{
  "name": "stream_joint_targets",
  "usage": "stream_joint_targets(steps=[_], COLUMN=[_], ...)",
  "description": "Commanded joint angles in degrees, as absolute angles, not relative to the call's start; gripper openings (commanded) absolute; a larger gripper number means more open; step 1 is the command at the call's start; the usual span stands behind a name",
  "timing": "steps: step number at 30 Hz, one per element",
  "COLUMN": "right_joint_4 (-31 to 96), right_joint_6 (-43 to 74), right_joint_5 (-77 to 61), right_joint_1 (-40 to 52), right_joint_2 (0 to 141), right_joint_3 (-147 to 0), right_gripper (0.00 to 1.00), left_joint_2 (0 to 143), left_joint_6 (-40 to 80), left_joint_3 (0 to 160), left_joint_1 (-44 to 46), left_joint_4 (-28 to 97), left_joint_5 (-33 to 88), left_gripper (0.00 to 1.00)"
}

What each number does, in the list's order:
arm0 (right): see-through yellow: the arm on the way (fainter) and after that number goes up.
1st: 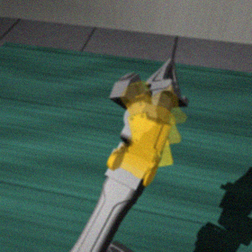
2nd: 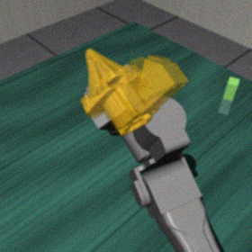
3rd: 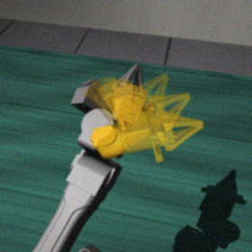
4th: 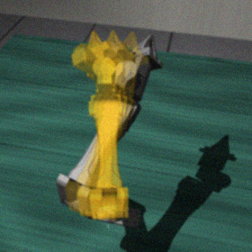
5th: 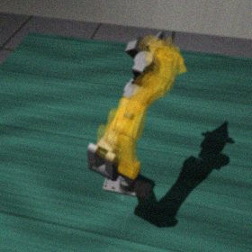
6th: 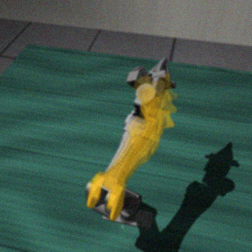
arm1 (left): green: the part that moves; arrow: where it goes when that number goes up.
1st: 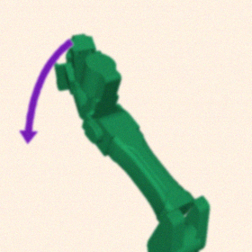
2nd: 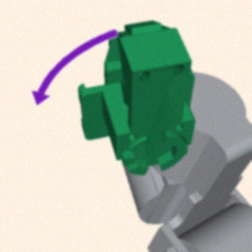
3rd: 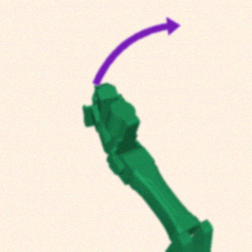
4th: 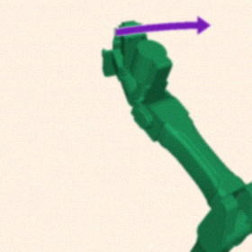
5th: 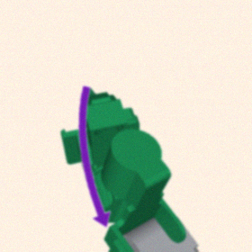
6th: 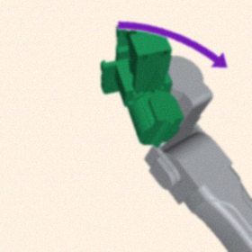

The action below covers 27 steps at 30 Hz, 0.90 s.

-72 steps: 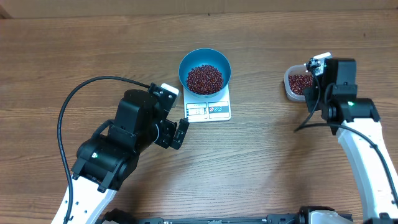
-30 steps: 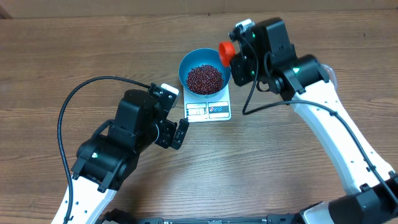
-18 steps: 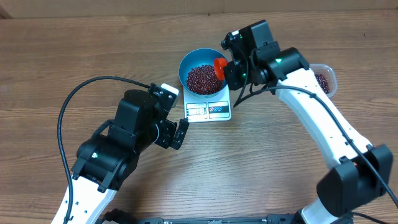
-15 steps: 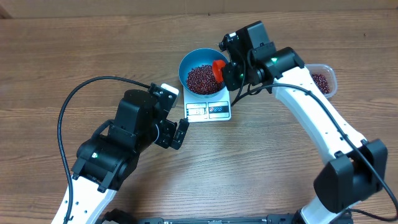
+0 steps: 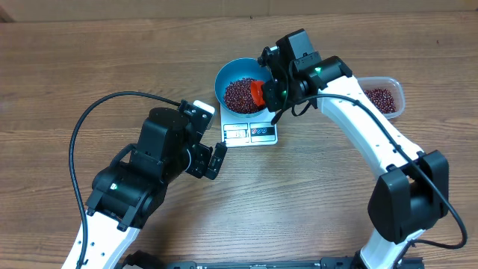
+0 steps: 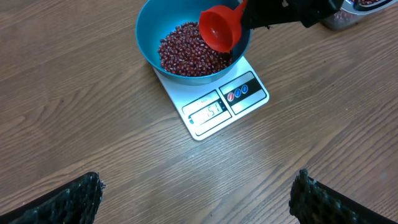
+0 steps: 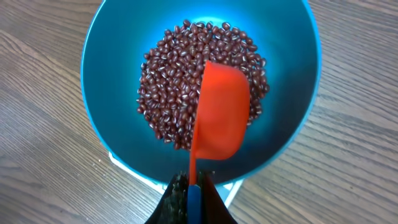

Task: Scoop item into bowl and weigh 150g on scale
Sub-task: 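Tilt the red scoop with the right gripper, trickling beans into the bowl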

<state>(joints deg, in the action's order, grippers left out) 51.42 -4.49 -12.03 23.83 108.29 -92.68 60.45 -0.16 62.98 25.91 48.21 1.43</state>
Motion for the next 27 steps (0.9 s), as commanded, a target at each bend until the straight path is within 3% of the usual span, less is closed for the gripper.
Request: stream_joint_targets(steps=[1, 11, 27], right_joint_4=[50.9, 50.9, 49.6], right_joint_6=[-4.4, -4.5, -4.5], right_joint_5=[-14.3, -17.0, -9.0], right_joint_1=[24.4, 24.4, 24.3], right_joint_2=[110.8, 111.3, 101.6], right_joint_3=[-93.0, -93.1, -93.1], right_gripper=[0.04, 0.03, 0.03], left_joint_2=[60.7, 60.7, 60.7], left_joint_6=[0.2, 0.2, 0.2], left_joint_3=[62.8, 62.8, 62.8], left_joint_1=[26.3, 26.3, 26.3], left_joint_4=[48.1, 48.1, 48.1], left_joint_5=[1.1, 1.1, 1.1], left_gripper=[1.00, 1.00, 1.00])
